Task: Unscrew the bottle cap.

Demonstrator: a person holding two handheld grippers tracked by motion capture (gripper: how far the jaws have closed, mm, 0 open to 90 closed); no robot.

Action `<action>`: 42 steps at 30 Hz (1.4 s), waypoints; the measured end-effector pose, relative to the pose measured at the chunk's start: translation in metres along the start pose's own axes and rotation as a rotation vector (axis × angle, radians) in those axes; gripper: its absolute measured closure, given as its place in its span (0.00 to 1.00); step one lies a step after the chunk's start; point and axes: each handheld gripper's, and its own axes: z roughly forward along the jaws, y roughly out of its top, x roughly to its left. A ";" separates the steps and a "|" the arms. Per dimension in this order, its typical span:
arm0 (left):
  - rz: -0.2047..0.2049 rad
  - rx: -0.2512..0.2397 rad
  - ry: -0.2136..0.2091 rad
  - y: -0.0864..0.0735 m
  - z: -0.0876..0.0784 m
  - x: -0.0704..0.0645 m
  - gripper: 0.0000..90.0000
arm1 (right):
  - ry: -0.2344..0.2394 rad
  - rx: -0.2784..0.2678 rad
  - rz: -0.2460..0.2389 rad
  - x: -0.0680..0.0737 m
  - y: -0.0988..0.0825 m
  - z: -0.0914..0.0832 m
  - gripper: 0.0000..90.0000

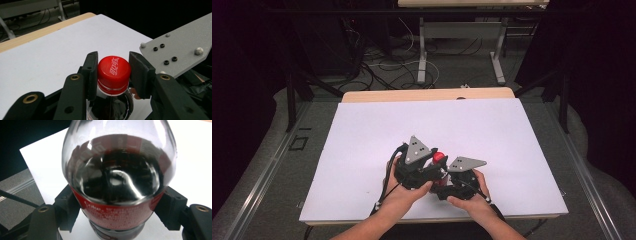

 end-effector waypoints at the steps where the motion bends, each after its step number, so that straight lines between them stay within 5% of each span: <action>1: 0.004 0.002 -0.010 0.000 0.000 0.001 0.67 | 0.002 0.004 0.004 0.000 0.000 0.000 0.32; 8: 0.021 -0.011 -0.123 0.008 -0.012 0.016 0.53 | 0.012 -0.001 0.007 -0.002 0.000 -0.001 0.32; 10: 0.062 -0.001 -0.172 0.013 -0.017 0.024 0.48 | 0.022 0.000 0.007 -0.003 0.000 -0.001 0.32; 18: 0.232 0.066 -0.560 0.022 -0.019 0.065 0.48 | 0.092 0.004 -0.038 0.003 0.002 -0.001 0.32; 19: 0.240 0.070 -0.575 0.021 -0.018 0.068 0.48 | 0.106 -0.005 -0.049 0.004 0.002 -0.001 0.32; 25: 0.255 0.089 -0.594 0.019 -0.011 0.080 0.53 | 0.137 -0.007 -0.075 0.009 0.002 0.001 0.32; 31: 0.290 0.118 -0.682 0.018 -0.007 0.083 0.62 | 0.153 -0.016 -0.090 0.010 0.002 0.001 0.32; 34: 0.302 0.115 -0.688 0.017 -0.008 0.081 0.67 | 0.159 -0.012 -0.095 0.011 0.002 0.001 0.32; 38: 0.295 0.100 -0.644 0.016 -0.008 0.077 0.68 | 0.153 -0.011 -0.088 0.010 0.001 0.001 0.32; 42: 0.271 0.081 -0.524 0.015 -0.010 0.067 0.68 | 0.101 -0.018 -0.072 0.007 0.002 0.000 0.32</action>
